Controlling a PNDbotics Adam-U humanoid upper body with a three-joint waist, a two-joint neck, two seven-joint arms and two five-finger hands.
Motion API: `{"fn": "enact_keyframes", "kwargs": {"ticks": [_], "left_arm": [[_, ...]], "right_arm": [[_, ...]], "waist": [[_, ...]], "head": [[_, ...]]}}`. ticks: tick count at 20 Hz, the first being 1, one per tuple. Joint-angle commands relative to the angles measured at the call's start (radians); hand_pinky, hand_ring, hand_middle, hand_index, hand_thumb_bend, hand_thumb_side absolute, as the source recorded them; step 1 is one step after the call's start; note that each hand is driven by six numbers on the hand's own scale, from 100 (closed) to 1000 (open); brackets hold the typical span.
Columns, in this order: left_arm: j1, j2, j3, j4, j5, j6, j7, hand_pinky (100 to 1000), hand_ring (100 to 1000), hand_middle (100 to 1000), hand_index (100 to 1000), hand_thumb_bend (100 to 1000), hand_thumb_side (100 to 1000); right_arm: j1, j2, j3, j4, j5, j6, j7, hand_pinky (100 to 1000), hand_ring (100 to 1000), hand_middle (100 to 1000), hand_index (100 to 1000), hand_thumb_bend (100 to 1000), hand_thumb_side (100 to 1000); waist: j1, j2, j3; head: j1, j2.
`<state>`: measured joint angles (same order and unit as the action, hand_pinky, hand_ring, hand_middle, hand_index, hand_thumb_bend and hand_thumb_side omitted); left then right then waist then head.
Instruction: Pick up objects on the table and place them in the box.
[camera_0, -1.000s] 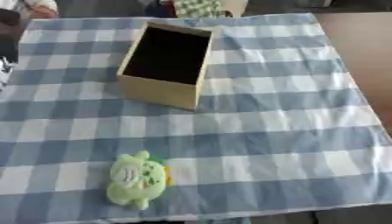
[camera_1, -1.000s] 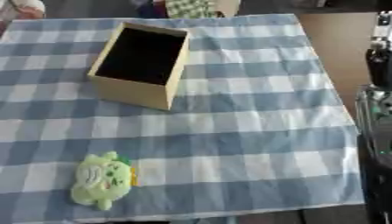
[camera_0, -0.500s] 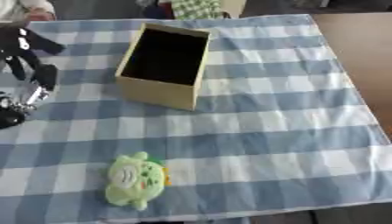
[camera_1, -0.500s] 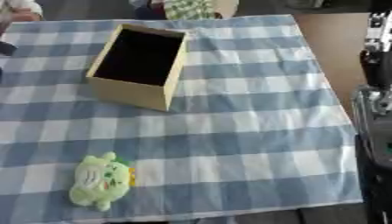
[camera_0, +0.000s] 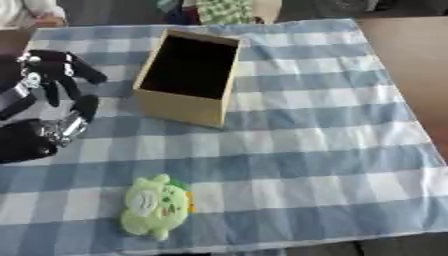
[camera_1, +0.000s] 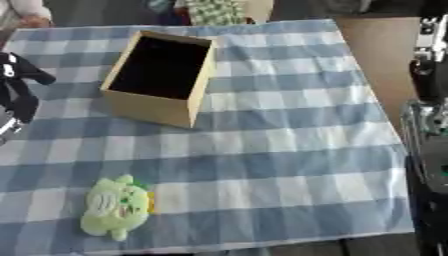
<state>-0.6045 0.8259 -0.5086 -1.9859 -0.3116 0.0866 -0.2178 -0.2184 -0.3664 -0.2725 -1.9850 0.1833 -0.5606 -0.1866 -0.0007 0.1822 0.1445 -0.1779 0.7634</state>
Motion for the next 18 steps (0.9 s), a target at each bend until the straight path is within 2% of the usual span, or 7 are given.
{"fn": "enact_keyframes", "kwargs": {"ticks": [1,5,11,13,14,16,18], "left_arm": [[-0.032,-0.01,-0.01,-0.014,-0.014,0.004,-0.014,458,583,699,824,105,901],[-0.051,-0.029,-0.037,-0.014,-0.027,0.012,-0.053,480,601,715,833,117,888],[-0.062,-0.039,-0.06,-0.014,-0.047,0.012,-0.165,530,632,735,856,257,801],[-0.061,-0.041,-0.062,-0.014,-0.044,0.012,-0.206,545,641,721,850,330,754],[-0.06,-0.04,-0.063,-0.014,-0.042,0.016,-0.228,562,655,717,845,410,714],[-0.06,-0.041,-0.064,-0.014,-0.039,0.025,-0.276,588,680,733,849,506,679],[-0.062,-0.043,-0.065,-0.014,-0.042,0.028,-0.322,604,694,745,853,560,661]], "right_arm": [[-0.003,-0.028,-0.001,-0.015,-0.008,-0.002,0.006,780,614,589,773,100,759],[-0.001,-0.027,0.0,-0.015,-0.01,-0.001,0.008,779,613,589,773,100,759],[0.002,-0.026,0.001,-0.015,-0.011,0.0,0.011,779,613,589,773,100,759],[0.002,-0.025,0.001,-0.015,-0.012,0.0,0.011,779,613,589,773,100,759],[0.002,-0.025,0.001,-0.015,-0.012,0.0,0.011,779,613,589,773,100,759],[0.002,-0.025,0.002,-0.015,-0.013,0.0,0.012,779,613,589,773,100,759],[0.002,-0.024,0.002,-0.015,-0.013,0.0,0.012,779,613,589,773,100,759]], "waist": [[0.002,-0.017,0.002],[0.002,-0.019,0.002],[0.003,-0.021,0.004],[0.003,-0.022,0.004],[0.003,-0.022,0.003],[0.004,-0.023,0.003],[0.004,-0.023,0.003]], "head": [[-0.002,0.007],[-0.002,0.007],[-0.004,0.007],[-0.004,0.007],[-0.004,0.007],[-0.005,0.007],[-0.005,0.007]]}}
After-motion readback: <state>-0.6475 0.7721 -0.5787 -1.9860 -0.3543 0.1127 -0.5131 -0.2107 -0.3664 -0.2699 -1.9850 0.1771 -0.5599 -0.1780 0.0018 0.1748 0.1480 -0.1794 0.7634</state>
